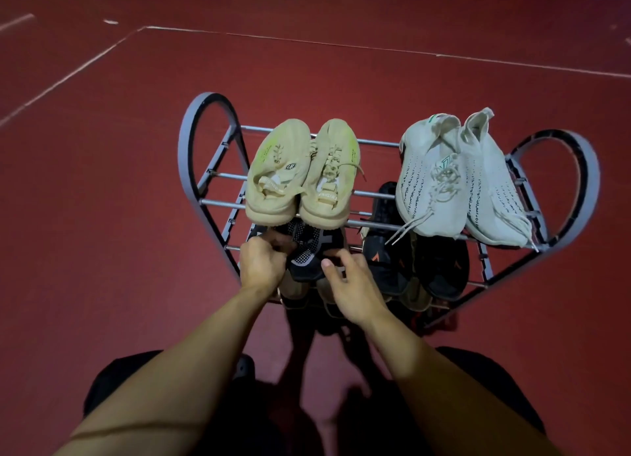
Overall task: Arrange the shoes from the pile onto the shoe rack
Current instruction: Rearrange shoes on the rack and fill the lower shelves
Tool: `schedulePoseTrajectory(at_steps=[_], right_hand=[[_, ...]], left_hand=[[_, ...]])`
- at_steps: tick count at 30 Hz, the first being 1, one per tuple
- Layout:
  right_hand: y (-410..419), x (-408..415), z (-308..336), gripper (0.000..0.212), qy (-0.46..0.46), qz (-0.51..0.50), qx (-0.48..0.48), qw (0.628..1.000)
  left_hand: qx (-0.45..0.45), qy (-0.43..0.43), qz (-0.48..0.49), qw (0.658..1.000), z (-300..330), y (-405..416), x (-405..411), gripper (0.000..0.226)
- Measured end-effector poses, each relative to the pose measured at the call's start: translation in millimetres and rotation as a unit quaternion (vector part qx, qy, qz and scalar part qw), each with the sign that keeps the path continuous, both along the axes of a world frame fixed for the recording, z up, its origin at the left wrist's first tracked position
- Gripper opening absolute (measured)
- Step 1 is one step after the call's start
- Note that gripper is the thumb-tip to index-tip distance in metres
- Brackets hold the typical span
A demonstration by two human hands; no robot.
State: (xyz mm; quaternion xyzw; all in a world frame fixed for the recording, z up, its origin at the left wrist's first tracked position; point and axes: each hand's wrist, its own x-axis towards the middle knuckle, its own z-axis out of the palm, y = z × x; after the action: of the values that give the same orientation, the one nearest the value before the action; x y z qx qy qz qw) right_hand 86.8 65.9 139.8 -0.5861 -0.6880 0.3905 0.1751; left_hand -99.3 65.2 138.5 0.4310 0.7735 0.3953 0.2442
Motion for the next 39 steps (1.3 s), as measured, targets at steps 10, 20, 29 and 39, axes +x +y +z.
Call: schedulePoseTrajectory(at_steps=[10,20,29,39], right_hand=[[-1,6,13,0.044,-0.015,0.047,0.088,0.995],[0,-18,17,0.053,-0.124,0.137,0.110,0.977],[12,-41,23,0.057,-0.251,0.193,0.020,0.948],[26,-48,38,0.074,-0.086,0.152,-0.141,0.974]], left_hand=[[-0.016,-0.042,-0.122,0.991,16,-68,-31,0.008],[-0.101,-0.069,-0.175,0.977,13,-81,-42,0.015],[-0.097,0.010,-0.208,0.973,10,-79,-46,0.014],[-0.067,0.044,-0.214,0.974,16,-76,-52,0.010]])
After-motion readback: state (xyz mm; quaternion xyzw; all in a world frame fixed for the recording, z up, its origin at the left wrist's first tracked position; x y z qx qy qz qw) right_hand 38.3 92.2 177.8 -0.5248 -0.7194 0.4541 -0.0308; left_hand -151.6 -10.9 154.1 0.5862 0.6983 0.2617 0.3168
